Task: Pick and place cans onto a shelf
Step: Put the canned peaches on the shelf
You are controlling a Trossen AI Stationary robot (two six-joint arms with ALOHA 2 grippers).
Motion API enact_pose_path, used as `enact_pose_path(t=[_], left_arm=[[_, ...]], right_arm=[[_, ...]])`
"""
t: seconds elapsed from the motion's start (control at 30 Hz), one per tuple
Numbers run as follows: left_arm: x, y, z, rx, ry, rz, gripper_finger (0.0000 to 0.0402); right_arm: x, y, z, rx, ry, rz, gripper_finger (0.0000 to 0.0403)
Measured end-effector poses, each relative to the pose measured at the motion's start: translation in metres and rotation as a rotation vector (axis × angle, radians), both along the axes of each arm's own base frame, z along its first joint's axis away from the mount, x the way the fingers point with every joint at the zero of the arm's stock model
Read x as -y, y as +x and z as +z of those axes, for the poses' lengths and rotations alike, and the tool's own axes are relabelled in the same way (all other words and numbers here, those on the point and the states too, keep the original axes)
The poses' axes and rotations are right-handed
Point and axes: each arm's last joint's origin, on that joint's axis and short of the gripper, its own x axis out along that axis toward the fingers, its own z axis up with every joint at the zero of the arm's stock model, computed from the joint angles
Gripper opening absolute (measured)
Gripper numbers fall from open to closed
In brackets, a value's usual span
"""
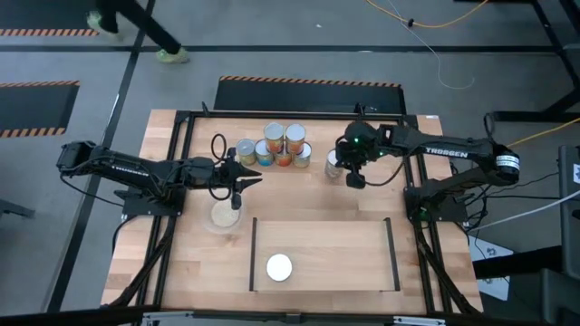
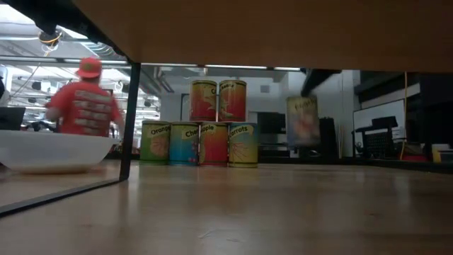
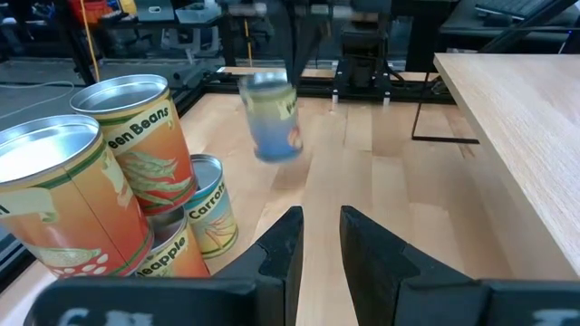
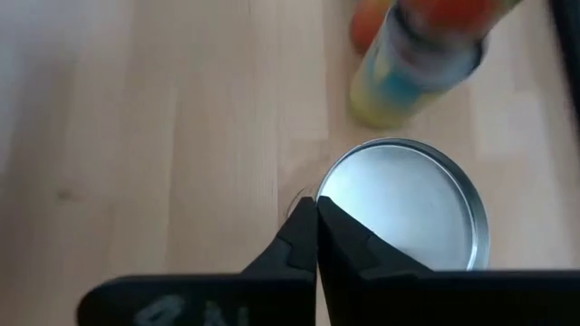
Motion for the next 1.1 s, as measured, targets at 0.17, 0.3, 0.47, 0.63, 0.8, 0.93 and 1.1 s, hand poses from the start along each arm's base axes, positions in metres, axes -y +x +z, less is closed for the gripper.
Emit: enact_pose_path(t=[0.17,0.3,0.47,0.63,0.8,0.93,1.1], left_arm=[[0.000,0.000,0.000,0.000,0.000,0.000,0.0069],[0.000,0.000,0.000,0.000,0.000,0.000,0.0069],[0.000,0.000,0.000,0.000,0.000,0.000,0.0069],[0.000,0.000,0.000,0.000,0.002,0.000,0.0069],[0.000,0.000,0.000,0.000,0.002,-0.001,0.0069],[0.000,0.000,0.000,0.000,0.003,-0.001,0.0069],[0.000,0.000,0.000,0.000,0.003,-0.001,0.0069]], right_arm=[[-0.005,0.002,0.044,0.034,-0.010,0.020,0.0001],[-0.015,0.001,0.083,0.083,-0.011,0.045,0.0001],[-0.032,-0.007,0.132,0.167,0.033,0.036,0.0001],[-0.058,-0.020,0.170,0.224,0.114,0.047,0.0000],[-0.088,-0.031,0.189,0.236,0.231,0.065,0.0000],[-0.114,-0.035,0.189,0.204,0.322,0.093,0.0000],[-0.147,-0.036,0.184,0.166,0.329,0.077,0.0000]])
